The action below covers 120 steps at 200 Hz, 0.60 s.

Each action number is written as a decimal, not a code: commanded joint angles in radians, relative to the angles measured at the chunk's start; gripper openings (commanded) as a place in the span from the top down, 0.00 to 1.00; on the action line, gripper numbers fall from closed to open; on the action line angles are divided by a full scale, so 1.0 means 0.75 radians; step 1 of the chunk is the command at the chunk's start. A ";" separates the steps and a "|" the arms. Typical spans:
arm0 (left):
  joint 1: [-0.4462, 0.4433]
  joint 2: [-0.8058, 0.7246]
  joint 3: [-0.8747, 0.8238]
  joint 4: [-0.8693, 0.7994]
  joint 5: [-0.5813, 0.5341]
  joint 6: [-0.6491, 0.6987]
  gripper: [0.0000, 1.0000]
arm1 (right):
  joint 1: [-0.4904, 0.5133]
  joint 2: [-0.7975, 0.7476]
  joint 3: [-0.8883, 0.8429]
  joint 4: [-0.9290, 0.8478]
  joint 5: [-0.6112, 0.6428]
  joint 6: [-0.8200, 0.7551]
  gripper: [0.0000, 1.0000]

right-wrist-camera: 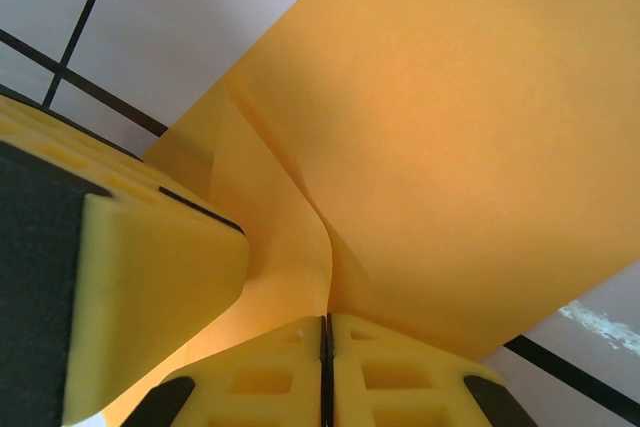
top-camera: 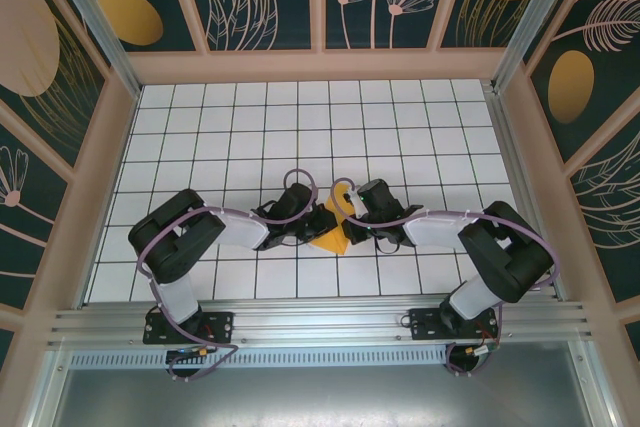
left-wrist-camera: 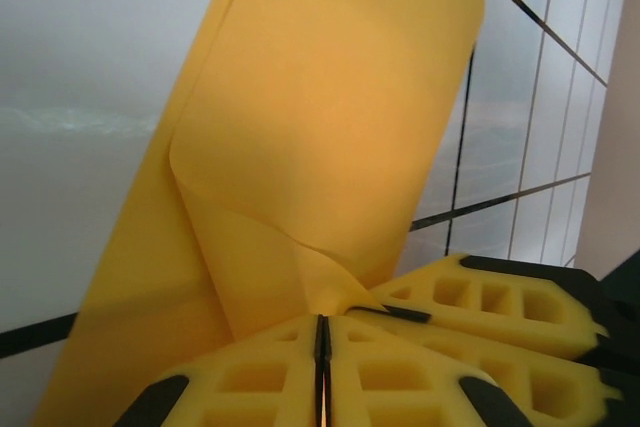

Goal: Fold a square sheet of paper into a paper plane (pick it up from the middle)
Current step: Fold the triangle a second time at the center of the table.

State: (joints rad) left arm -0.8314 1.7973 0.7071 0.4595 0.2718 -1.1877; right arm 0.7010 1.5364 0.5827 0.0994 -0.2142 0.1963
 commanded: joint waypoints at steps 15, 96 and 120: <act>0.000 0.027 0.006 -0.111 -0.062 0.007 0.89 | -0.010 0.050 -0.012 -0.042 0.016 0.015 0.88; 0.000 -0.005 0.023 -0.069 -0.016 0.009 0.86 | -0.008 0.057 -0.007 -0.046 0.018 0.015 0.88; 0.002 -0.068 0.054 -0.076 -0.046 0.033 0.84 | -0.008 0.057 -0.008 -0.045 0.018 0.014 0.88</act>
State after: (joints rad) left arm -0.8314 1.7977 0.7147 0.4217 0.2543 -1.1862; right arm 0.7010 1.5410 0.5827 0.1074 -0.2146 0.1963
